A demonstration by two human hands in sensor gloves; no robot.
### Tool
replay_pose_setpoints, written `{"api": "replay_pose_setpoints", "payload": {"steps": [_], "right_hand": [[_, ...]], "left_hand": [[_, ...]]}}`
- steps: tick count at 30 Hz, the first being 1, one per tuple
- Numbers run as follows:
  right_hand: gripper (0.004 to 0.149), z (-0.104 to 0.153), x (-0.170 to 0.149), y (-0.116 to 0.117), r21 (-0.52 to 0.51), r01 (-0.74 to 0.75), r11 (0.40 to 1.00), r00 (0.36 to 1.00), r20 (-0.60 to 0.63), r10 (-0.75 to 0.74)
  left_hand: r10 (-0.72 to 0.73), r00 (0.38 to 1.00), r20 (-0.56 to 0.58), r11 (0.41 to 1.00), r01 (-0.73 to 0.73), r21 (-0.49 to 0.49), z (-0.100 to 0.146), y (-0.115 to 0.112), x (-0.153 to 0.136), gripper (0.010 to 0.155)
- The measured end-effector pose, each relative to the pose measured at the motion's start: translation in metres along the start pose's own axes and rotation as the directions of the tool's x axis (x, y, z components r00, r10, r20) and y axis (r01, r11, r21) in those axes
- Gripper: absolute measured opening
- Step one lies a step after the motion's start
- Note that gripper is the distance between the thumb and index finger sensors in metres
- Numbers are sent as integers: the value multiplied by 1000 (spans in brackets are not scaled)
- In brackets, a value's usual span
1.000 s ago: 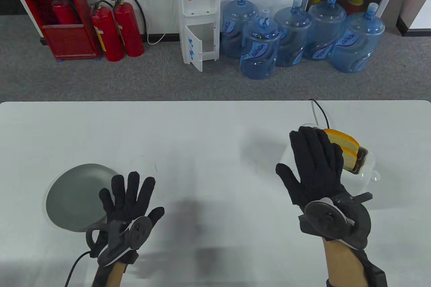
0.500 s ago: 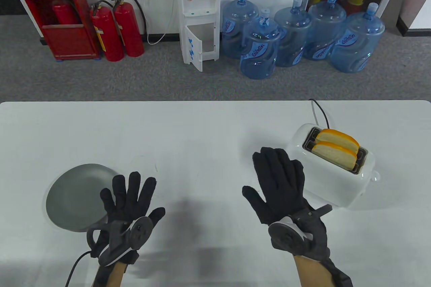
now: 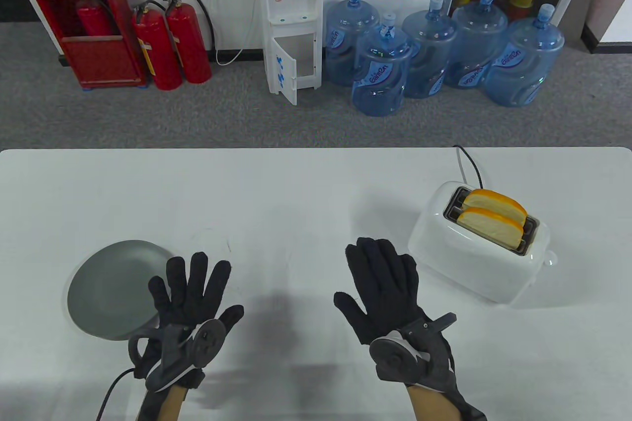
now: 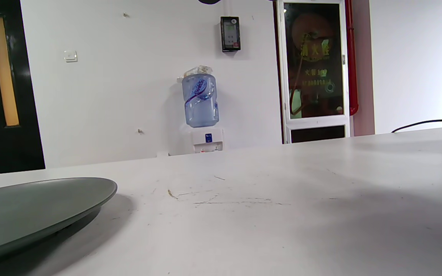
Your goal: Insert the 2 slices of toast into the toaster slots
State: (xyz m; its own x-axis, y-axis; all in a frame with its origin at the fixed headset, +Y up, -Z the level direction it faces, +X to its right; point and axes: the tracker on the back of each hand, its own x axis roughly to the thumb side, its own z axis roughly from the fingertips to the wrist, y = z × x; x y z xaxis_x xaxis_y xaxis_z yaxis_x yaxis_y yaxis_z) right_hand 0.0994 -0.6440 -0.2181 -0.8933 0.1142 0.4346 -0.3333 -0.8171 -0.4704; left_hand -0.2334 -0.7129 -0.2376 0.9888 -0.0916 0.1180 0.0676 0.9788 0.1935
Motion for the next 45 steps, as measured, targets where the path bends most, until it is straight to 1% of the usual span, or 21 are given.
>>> {"api": "replay_pose_setpoints", "payload": {"steps": [7,11,16,19,30,32,35,45], "right_hand": [[77,9,-9,21,64,16,998,999,-53,-12],[77,12,-12,31,112,-34,993,998,-46,40],[78,15,-15,39,153,-24,988,998,-52,33],[80,17,-16,45,175,-58,983,997,-47,68],[79,22,-15,66,268,-95,959,993,-46,111],[80,24,-15,68,279,-107,954,992,-40,123],[80,25,-15,69,285,-87,955,994,-43,104],[77,27,-19,68,279,-81,957,994,-54,99]], "left_hand": [[-9,1000,2,1000,9,-6,0,0,1,77],[-17,1000,0,1000,17,-11,0,0,2,78],[-18,1000,-4,1000,18,-10,0,1,2,77],[-17,1000,-9,1000,17,-11,0,1,1,77],[-4,1000,-13,1000,3,-9,1,2,0,78],[5,1000,-14,1000,-5,-6,1,2,-1,78],[13,1000,-17,1000,-13,-9,0,1,-2,78],[12,1000,-25,1000,-12,-6,0,1,-5,78]]}}
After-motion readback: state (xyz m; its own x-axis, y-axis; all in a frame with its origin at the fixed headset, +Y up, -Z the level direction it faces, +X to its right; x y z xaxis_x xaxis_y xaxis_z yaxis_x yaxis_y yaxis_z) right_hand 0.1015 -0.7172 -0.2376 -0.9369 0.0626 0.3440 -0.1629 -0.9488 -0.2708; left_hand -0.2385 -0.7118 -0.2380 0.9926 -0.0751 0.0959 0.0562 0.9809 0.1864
